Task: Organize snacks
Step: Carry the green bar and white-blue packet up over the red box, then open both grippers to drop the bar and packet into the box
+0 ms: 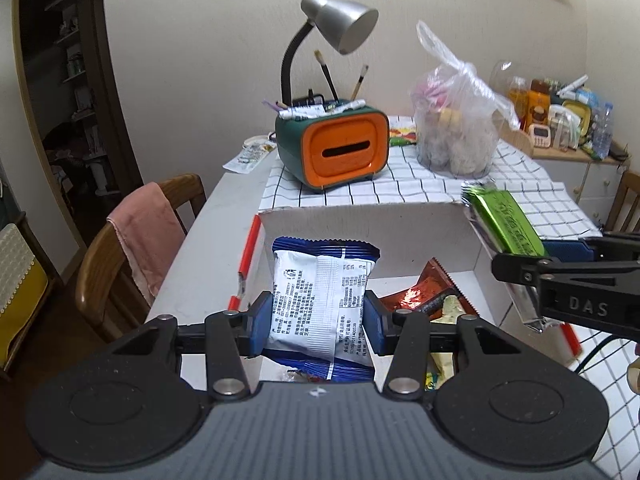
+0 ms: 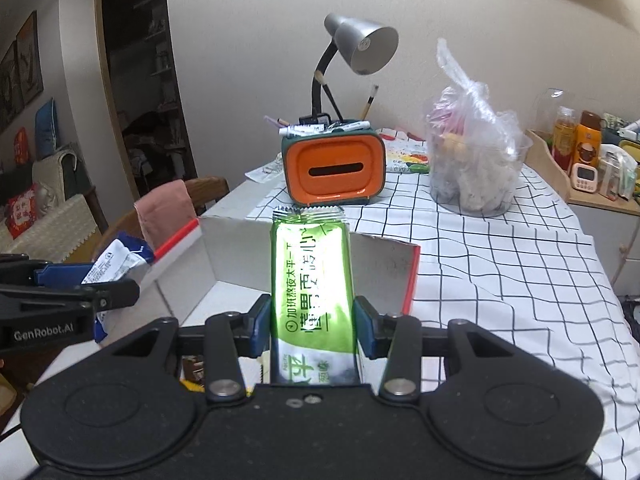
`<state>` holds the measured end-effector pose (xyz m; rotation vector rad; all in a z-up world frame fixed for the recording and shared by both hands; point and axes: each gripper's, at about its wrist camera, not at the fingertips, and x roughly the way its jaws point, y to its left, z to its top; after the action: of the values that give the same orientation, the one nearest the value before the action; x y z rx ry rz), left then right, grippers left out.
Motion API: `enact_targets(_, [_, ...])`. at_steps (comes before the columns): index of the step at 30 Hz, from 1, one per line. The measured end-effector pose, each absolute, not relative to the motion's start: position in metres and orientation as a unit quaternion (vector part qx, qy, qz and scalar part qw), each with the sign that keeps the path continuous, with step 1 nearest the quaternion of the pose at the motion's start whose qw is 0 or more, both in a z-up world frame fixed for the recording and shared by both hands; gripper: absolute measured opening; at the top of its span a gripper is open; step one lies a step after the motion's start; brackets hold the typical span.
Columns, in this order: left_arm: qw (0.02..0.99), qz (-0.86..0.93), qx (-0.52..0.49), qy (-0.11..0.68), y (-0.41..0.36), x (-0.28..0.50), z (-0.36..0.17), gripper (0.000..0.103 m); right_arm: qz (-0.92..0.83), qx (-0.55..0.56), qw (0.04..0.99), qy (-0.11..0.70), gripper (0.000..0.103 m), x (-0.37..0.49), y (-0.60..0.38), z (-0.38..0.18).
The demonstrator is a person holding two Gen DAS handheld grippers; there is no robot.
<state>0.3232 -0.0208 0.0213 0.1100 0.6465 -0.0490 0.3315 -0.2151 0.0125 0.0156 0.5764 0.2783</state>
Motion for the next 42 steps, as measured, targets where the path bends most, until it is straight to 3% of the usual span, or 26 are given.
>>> enact_targets(16, [0.926, -0.01, 0.075, 0.371, -0.026, 0.358, -0.028, 0.047, 0.159, -0.013, 0.926, 0.342, 0.042, 0.368, -0.184, -0.031])
enact_targets(31, [0.933, -0.007, 0.058, 0.356, -0.018, 0.337, -0.012, 0.048, 0.151, 0.002, 0.924, 0.35, 0.043, 0.354, -0.19, -0.024])
enact_targets(42, [0.944, -0.02, 0.058, 0.325, -0.016, 0.298, 0.016, 0.064, 0.167, 0.008, 0.932, 0.322, 0.048, 0.314, -0.196, 0.009])
